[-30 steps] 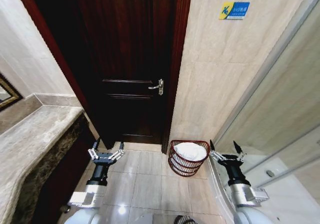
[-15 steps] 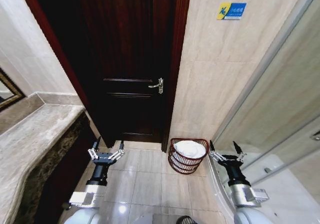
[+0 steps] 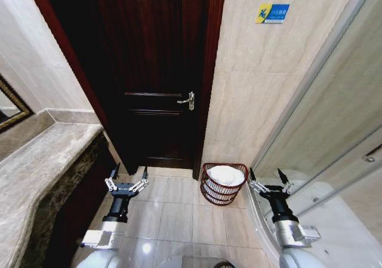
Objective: Discard the used towel into the hamper.
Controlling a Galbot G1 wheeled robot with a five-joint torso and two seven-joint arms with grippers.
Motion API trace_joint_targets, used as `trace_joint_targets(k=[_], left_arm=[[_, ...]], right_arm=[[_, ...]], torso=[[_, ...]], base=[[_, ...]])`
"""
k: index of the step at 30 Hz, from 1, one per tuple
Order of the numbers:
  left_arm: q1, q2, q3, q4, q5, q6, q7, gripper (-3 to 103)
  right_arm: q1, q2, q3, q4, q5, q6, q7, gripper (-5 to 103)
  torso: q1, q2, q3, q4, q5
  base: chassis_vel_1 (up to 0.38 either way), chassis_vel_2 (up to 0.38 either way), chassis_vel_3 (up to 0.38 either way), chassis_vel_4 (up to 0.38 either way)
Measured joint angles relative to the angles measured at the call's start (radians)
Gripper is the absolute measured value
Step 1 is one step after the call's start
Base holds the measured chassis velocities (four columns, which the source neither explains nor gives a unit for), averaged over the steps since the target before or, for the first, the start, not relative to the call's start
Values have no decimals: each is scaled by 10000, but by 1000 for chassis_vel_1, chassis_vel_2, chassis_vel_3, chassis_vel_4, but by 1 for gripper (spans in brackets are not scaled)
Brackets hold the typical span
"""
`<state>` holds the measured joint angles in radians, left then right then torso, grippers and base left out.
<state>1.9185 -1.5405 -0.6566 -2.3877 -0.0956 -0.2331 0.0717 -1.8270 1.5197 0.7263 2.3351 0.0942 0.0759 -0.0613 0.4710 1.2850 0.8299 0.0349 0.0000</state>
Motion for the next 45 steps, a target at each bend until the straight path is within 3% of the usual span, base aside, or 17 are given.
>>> trace_joint_targets(k=[45], left_arm=[[-23,-12,78,4,59,11,29,100]], right_arm=[[-192,52,294,-94,86,218,-114,100]], torso=[[0,0,0,0,0]], base=[[47,-47,-45,45]])
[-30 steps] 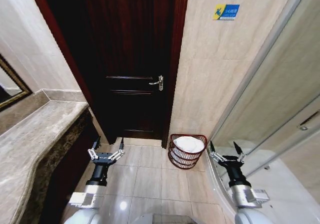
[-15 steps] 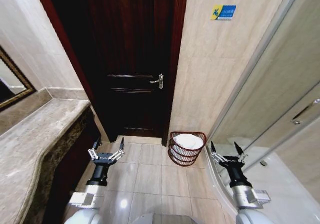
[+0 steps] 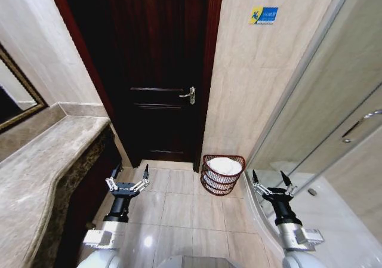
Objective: Discard the used towel into the hamper.
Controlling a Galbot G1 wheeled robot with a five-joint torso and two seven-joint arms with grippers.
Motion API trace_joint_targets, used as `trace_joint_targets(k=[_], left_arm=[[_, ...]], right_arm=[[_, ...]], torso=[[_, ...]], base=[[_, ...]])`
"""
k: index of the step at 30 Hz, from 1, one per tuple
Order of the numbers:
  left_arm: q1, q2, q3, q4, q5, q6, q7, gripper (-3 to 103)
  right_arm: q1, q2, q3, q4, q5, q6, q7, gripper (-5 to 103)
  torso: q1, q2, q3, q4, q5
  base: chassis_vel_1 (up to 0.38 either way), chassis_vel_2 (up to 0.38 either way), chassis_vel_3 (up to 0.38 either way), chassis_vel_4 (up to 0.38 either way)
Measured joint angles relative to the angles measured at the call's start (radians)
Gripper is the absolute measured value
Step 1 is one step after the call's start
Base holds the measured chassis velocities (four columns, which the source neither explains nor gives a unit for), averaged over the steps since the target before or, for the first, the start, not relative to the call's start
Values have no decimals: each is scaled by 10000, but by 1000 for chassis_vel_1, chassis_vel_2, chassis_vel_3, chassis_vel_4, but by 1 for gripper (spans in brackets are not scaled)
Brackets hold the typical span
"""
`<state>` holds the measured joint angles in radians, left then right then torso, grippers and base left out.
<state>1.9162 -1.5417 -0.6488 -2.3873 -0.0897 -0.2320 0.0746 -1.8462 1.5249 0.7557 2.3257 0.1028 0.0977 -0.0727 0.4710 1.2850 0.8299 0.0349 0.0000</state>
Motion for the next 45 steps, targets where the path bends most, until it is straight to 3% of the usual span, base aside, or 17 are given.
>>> trace_joint_targets(k=[24,34,45], left_arm=[[-2,-9,188,-62,154,126,-139,100],[-36,35,1244,-296,1075,1049,-1423,100],[-53,72,1582,-341,1383,1233,-1543,100]], right_arm=[[-93,-22,140,40,194,21,-80,100],[-210,76,179,84,300,89,-100,100],[-390,126,234,150,407,233,-163,100]], torso=[[-1,0,0,0,1],[-1,0,0,0,0],[0,0,0,-1,1]], base=[[58,-58,-56,60],[61,-47,-49,59],[31,-42,-33,48]])
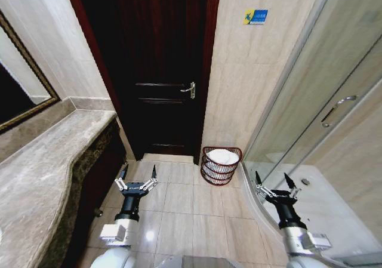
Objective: Discard the used towel into the hamper.
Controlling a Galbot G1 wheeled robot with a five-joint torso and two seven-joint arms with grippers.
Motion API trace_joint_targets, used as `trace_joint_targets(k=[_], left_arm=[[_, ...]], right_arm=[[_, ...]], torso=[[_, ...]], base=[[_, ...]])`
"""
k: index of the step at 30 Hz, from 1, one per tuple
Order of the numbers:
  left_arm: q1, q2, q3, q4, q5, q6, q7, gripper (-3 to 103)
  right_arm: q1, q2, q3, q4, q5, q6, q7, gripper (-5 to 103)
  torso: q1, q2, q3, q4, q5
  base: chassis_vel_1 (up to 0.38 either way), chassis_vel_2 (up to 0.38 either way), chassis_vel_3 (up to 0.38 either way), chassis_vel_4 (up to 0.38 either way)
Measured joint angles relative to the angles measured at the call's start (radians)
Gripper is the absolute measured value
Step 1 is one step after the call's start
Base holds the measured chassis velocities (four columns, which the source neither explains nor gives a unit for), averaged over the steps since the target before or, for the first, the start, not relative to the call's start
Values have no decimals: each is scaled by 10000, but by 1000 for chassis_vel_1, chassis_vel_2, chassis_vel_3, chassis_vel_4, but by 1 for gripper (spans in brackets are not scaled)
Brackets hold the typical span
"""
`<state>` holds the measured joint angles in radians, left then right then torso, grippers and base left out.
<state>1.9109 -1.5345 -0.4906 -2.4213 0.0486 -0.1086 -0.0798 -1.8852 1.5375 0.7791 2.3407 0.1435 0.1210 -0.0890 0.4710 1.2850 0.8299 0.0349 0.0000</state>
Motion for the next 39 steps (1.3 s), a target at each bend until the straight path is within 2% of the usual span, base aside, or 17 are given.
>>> trace_joint_targets(k=[22,39], left_arm=[[117,0,-134,-46,20,-86,211,100],[96,-10,-152,-8,14,-123,249,100]], right_arm=[[-351,-128,307,-263,384,493,-139,100],[-400,-166,260,-320,386,551,-140,100]], torso=[[0,0,0,0,0],[0,0,0,1,0]], base=[[45,-40,-44,40],[53,-49,-54,44]])
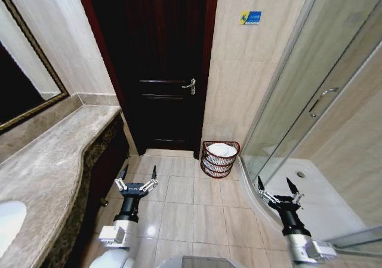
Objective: Discard the used towel into the hamper.
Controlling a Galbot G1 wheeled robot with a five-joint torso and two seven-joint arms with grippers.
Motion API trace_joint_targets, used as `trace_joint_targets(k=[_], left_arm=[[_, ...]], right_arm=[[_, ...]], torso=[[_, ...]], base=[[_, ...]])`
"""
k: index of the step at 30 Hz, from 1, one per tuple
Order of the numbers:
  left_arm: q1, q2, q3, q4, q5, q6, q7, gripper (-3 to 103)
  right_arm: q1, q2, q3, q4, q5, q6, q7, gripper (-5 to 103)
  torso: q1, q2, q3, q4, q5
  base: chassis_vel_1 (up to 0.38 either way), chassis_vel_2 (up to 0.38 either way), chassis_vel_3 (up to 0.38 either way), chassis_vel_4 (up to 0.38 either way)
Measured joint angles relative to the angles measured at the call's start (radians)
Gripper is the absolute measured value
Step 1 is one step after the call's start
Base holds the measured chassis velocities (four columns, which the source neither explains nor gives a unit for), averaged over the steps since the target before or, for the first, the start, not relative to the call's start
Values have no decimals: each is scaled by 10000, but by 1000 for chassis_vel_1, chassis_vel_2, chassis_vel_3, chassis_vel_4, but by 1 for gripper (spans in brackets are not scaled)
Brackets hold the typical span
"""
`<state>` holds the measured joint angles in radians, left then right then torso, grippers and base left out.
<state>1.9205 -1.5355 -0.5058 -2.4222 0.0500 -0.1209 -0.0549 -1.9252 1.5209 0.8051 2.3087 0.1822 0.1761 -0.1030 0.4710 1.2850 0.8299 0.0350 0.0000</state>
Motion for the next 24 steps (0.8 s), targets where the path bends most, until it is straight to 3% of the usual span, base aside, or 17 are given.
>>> trace_joint_targets(k=[24], left_arm=[[-149,-17,-99,601,-157,-366,98,100]], right_arm=[[376,128,-187,-480,-455,-436,-113,100]], torso=[[0,0,0,-1,0]], base=[[41,-39,-39,40]])
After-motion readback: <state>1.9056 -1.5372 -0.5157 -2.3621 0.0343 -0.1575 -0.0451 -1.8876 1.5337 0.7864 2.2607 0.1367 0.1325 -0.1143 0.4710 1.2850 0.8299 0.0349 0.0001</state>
